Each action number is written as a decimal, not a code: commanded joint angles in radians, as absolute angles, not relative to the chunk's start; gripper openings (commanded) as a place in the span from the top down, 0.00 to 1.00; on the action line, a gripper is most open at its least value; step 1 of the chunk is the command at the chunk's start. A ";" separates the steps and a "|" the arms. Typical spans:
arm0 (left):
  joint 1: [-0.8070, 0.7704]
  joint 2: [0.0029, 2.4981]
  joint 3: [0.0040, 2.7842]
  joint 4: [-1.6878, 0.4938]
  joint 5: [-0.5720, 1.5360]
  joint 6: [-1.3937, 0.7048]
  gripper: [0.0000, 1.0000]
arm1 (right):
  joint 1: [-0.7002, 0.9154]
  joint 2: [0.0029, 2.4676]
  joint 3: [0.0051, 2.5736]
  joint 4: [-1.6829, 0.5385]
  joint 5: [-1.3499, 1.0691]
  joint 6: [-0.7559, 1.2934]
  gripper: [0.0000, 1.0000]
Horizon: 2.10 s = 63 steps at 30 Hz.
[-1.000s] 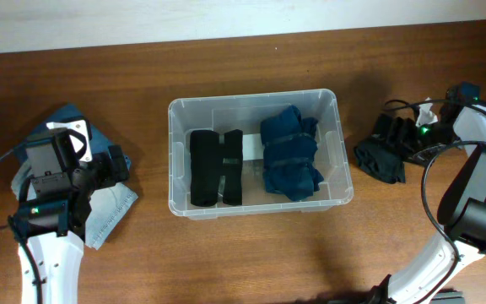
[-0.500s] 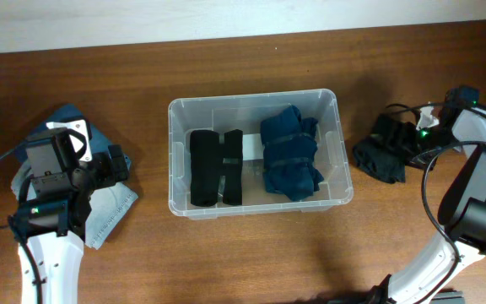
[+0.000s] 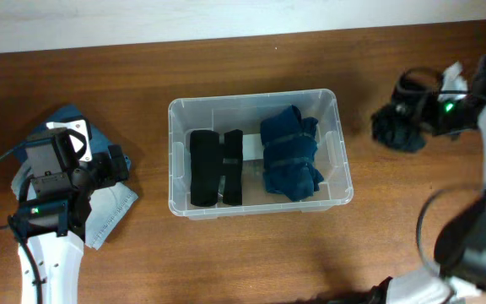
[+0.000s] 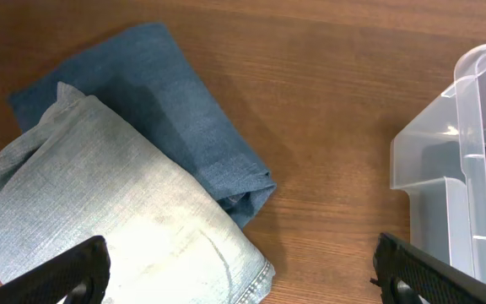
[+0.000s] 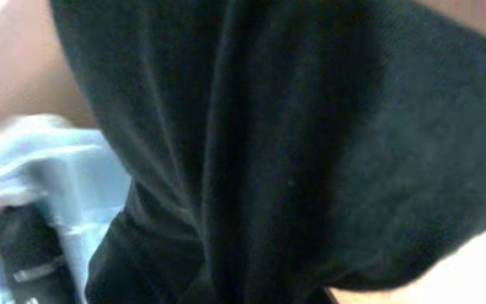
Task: Pack container
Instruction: 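Lower the black garment into the container center and release, then grasp the light blue jeans with the left gripper and lift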
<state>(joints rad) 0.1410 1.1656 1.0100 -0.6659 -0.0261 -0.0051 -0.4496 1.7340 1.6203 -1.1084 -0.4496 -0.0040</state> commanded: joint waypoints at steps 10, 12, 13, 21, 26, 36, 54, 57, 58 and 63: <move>0.145 1.169 1.022 -0.667 -0.015 -0.015 0.00 | 0.236 1.620 1.522 -1.073 -0.400 0.117 0.95; 0.145 1.169 1.022 -0.667 -0.015 -0.015 0.01 | 0.328 1.677 1.453 -0.974 -0.384 0.141 0.94; 0.145 1.169 1.022 -0.667 -0.015 -0.015 0.01 | 0.353 1.699 1.439 -0.948 -0.375 0.141 0.92; 0.145 1.169 1.022 -0.667 -0.015 -0.015 0.01 | 0.430 1.880 1.436 -0.886 -0.249 0.155 0.02; 0.145 1.169 1.022 -0.667 -0.015 -0.015 0.01 | 0.452 1.704 1.643 -0.965 -0.145 -0.001 0.01; 0.145 1.169 1.022 -0.667 -0.015 -0.015 0.01 | 0.527 1.943 1.535 -0.946 -0.207 -0.022 0.95; 0.546 1.158 1.035 -0.902 0.007 -0.221 0.01 | 0.400 1.747 1.935 -1.213 -0.101 -0.052 0.02; 0.691 1.223 1.028 -0.947 0.125 -0.239 0.01 | 0.367 1.754 1.932 -1.260 -0.100 -0.052 0.01; 0.733 1.259 1.019 -0.957 0.161 -0.239 0.01 | 0.359 1.761 1.931 -1.275 -0.101 -0.052 0.01; 0.782 1.436 0.997 -0.907 0.214 -0.166 0.01 | 0.352 1.796 1.923 -1.290 -0.101 -0.052 0.02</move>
<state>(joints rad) 0.7700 1.3369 1.0115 -0.9398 0.1123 -0.2142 0.3584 1.7748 1.9312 -1.2869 -0.1051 -0.0525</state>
